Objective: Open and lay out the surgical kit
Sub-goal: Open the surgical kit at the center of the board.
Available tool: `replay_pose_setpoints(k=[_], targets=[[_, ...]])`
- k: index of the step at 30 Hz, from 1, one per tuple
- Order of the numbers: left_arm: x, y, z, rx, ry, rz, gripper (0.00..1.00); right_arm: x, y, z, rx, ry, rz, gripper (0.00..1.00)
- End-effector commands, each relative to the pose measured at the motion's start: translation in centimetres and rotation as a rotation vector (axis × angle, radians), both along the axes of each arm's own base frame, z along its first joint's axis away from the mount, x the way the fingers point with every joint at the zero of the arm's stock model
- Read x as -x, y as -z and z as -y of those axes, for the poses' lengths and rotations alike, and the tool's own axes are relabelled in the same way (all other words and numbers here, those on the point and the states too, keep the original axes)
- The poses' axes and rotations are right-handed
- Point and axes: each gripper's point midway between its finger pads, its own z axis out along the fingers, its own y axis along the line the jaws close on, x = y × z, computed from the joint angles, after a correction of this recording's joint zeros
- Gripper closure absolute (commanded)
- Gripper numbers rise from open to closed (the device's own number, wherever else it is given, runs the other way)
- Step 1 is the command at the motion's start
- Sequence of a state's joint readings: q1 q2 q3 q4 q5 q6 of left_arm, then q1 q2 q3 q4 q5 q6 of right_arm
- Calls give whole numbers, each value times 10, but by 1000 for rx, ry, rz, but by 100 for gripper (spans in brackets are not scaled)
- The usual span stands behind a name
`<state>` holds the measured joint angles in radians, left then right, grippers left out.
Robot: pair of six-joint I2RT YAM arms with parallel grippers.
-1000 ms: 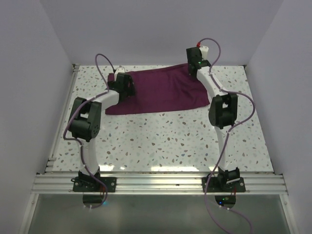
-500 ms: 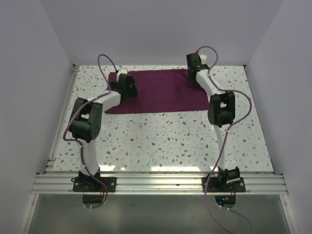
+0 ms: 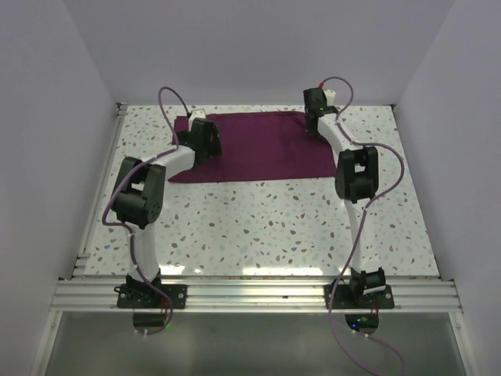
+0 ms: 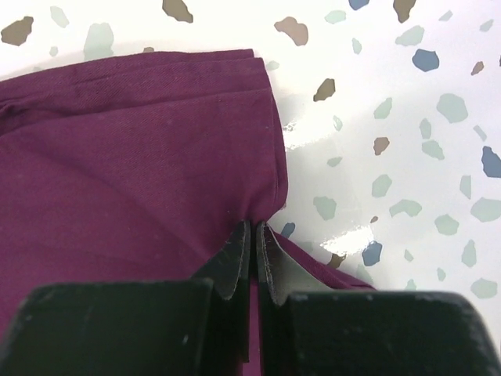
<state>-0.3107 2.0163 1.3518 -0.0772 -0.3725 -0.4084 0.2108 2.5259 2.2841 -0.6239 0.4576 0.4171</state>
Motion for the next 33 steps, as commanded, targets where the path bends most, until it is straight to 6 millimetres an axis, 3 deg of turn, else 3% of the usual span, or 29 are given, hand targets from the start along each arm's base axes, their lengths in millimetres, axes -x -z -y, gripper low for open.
replay_pose_setpoints(k=[1, 2, 3, 7, 12, 15, 18, 19, 26, 31, 32, 33], targets=[[-13, -10, 4, -4, -4, 37, 7, -8, -57, -10, -20, -35, 147, 100], [-14, -9, 5, -4, -3, 34, 7, -6, -64, -23, -9, -66, 163, 100], [-15, -8, 6, -3, 0, 34, 7, -6, -85, -28, 5, -81, 207, 100], [-15, -7, 8, 3, 5, 33, 7, 7, -111, -46, 157, -132, 211, 100], [-10, -12, 10, 19, 17, 41, 7, 21, -121, -60, 257, -153, 191, 100], [-8, -15, 11, 32, 21, 50, 7, 38, -112, -72, 287, -193, 144, 100], [-6, -15, 14, 45, 32, 55, 7, 59, -89, -89, 292, -250, 83, 100], [-7, -16, 15, 53, 33, 60, 7, 69, -72, -93, 295, -280, 38, 100], [-2, -12, 17, 71, 43, 48, 7, 116, -6, -135, 329, -427, -144, 100], [-2, -16, 19, 89, 46, 73, 7, 135, -3, -158, 407, -482, -184, 100], [-2, -16, 19, 89, 46, 74, 7, 141, -4, -167, 419, -497, -181, 92], [-1, -16, 18, 88, 45, 73, 7, 144, -13, -170, 427, -494, -164, 78]])
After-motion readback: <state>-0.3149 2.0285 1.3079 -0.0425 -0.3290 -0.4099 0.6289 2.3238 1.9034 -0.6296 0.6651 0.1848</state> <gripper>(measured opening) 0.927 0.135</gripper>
